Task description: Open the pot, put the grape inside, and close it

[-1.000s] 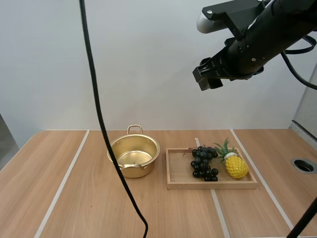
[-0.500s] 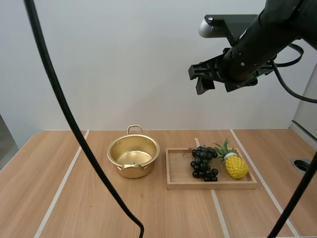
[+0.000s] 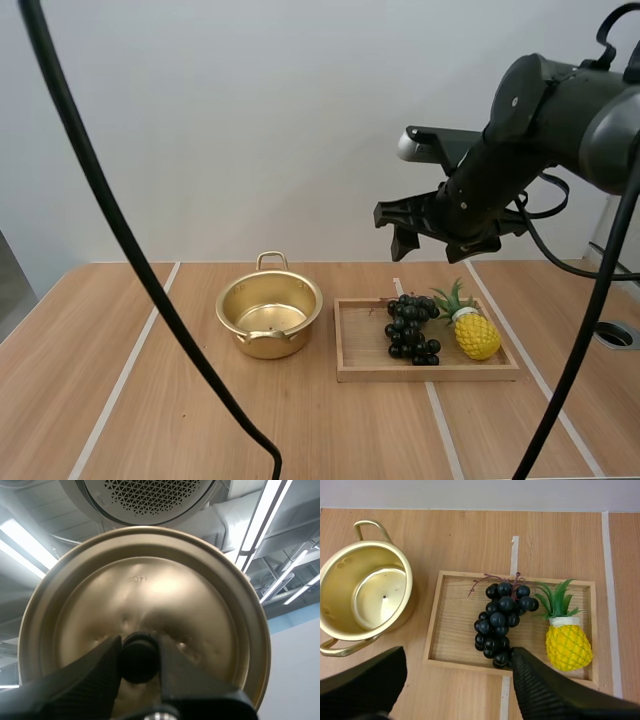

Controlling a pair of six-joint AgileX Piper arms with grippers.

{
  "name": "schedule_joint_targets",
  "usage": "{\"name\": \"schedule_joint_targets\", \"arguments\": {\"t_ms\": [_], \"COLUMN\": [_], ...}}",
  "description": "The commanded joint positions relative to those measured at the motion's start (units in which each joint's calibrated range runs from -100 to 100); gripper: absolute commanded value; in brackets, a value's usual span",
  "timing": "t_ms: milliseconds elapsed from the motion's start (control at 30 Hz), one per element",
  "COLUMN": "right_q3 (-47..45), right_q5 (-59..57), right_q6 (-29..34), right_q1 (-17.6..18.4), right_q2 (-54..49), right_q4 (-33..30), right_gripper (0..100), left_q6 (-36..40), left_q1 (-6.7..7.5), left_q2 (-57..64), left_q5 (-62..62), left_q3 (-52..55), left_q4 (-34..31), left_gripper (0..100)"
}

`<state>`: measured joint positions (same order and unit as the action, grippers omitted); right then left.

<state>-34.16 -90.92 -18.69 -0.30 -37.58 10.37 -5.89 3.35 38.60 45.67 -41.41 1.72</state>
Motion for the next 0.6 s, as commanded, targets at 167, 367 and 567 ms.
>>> {"name": "schedule_joint_targets", "arguments": {"t_ms": [167, 367, 567], "right_q3": [-7.0, -7.8, -7.8], "right_q5": [16.4, 17.7, 18.9], "right_q6": [0.9, 2.0, 2.8], "right_q1": [-0.2, -0.2, -0.2], "right_q2": [-0.3, 4.3, 11.7], "right_q4": [-1.2, -0.9, -1.3], "right_gripper": [100, 100, 100], "left_q6": [0.6, 0.6, 0.6], "left_q1": [0.14, 0.14, 0.14], "left_q2": [-0.3, -0.3, -0.3], "left_q5": [-2.5, -2.5, -2.5], "left_q3": [-0.3, -0.3, -0.3], "left_q4": [-0.3, -0.3, -0.3], "left_gripper": [0, 0, 0]}}
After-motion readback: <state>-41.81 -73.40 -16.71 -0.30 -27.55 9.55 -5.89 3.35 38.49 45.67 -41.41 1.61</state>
